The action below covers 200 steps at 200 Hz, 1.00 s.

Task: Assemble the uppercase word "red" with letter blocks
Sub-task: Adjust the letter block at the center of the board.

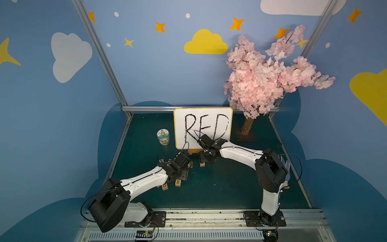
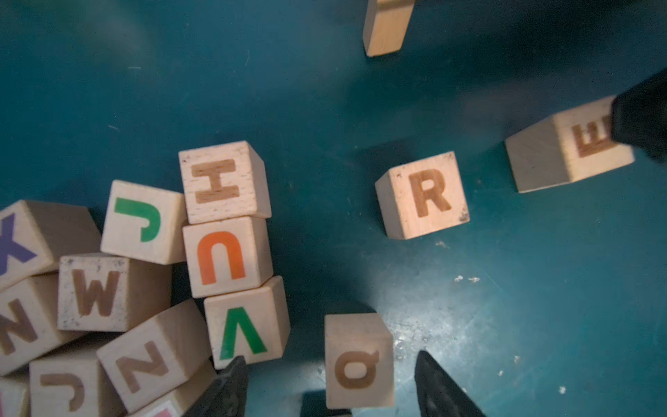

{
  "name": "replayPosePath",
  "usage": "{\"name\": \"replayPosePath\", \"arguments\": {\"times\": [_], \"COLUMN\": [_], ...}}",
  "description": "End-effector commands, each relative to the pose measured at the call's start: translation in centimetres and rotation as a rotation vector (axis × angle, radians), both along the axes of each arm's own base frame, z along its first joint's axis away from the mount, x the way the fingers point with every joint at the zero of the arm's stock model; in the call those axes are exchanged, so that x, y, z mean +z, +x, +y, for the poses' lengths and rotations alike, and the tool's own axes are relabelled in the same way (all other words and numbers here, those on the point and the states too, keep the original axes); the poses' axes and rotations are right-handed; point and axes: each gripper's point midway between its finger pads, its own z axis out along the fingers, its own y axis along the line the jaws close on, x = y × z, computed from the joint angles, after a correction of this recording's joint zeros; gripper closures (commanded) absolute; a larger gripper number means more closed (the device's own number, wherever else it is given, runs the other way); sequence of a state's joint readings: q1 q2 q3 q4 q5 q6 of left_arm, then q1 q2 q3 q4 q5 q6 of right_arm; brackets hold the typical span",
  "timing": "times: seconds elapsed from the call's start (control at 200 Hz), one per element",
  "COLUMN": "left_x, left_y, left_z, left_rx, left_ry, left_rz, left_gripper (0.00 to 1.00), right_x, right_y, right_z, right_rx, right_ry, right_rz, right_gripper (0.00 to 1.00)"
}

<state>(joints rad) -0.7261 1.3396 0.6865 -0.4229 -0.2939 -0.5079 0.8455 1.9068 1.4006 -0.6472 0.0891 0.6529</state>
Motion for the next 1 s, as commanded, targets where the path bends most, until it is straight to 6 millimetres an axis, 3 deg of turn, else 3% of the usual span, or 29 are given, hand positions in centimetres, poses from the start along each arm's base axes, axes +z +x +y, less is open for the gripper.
{"name": "replayPosePath", "arguments": {"times": [0.0, 0.325, 0.486, 0.706, 0.841, 0.996], "left_x": [-0.1, -0.8, 0.0, 0.6, 1.8, 2.9], "left_y": [-0.1, -1.0, -1.6, -2.1, -1.4, -1.7], "left_z": [0.7, 1.9, 3.7, 5.8, 5.5, 3.7], "left_rx": [-0.005, 0.018, 0.081, 0.172, 0.173, 0.084], "left_ry": [0.053, 0.084, 0.158, 0.125, 0.069, -0.006], "left_rz": [0.009, 0.028, 0.055, 0.038, -0.02, -0.017], "left_gripper": [0.28, 0.28, 0.28, 0.26, 0.26, 0.26], "right_x": [1.3, 1.3, 1.5, 1.7, 1.7, 2.0], "right_y": [0.2, 0.2, 0.0, 0.0, -0.1, -0.2], "right_z": [-0.5, -0.5, -0.8, -0.6, -0.5, -0.8], "right_rx": [-0.011, -0.009, -0.01, -0.005, 0.0, 0.0], "right_ry": [0.017, 0.026, 0.027, 0.041, 0.044, 0.046], "right_rz": [-0.022, -0.017, -0.021, -0.021, -0.02, -0.027], "right_gripper": [0.34, 0.34, 0.34, 0.34, 0.34, 0.34]}}
